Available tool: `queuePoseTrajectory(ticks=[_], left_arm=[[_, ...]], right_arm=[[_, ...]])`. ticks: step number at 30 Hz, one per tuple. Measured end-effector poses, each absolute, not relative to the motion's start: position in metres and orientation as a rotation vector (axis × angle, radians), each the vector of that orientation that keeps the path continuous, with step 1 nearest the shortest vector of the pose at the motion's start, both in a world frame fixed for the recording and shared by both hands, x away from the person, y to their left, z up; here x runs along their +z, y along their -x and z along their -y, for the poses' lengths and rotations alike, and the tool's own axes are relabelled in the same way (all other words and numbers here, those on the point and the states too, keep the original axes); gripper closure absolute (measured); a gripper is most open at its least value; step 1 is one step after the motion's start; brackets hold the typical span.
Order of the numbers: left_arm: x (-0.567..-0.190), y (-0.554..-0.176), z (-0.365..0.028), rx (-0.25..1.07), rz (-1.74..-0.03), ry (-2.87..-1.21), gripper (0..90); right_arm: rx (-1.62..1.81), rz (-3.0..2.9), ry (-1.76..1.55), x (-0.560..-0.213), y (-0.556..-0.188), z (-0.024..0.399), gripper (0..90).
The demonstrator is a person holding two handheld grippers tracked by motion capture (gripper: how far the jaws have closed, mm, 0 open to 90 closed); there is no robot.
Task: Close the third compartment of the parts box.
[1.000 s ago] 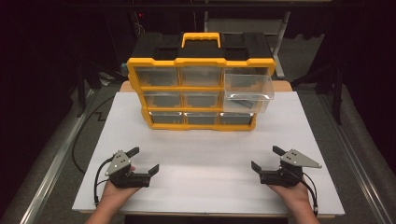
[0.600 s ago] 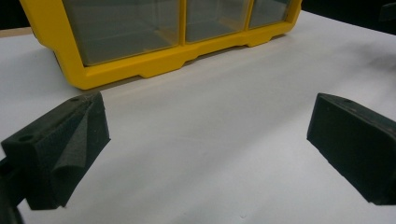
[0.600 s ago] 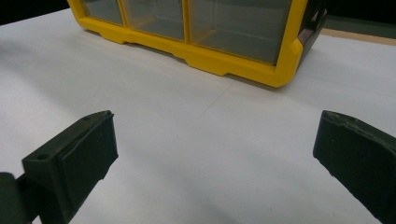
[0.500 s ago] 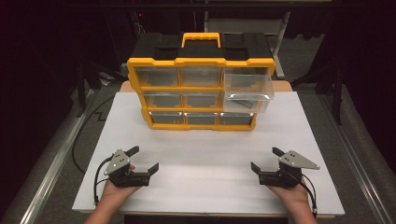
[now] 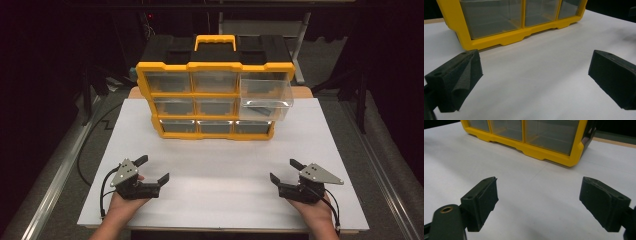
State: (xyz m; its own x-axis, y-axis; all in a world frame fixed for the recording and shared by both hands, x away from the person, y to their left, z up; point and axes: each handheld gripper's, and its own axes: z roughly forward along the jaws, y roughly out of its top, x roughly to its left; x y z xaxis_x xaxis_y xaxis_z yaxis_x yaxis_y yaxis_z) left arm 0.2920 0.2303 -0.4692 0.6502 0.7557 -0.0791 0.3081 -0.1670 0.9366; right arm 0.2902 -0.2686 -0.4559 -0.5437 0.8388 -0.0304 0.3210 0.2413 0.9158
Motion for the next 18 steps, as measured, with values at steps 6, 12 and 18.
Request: queuePoseTrajectory(ticks=[6,12,18], left_arm=[[-0.4696,-0.2909,-0.2300,0.514,-0.849,-1.756,0.3],[-0.4691,-0.2903,-0.2301,0.514,-0.855,-1.753,0.3],[-0.4684,-0.2895,-0.2307,0.523,-0.856,-1.750,0.3]], right_arm=[[1.273,-1.986,-1.065,-0.4558,-0.2904,0.2720,24.6],[1.268,-1.986,-1.066,-0.4578,-0.2923,0.2748,36.1],[1.253,-1.980,-1.105,-0.4578,-0.2924,0.2769,52.7]])
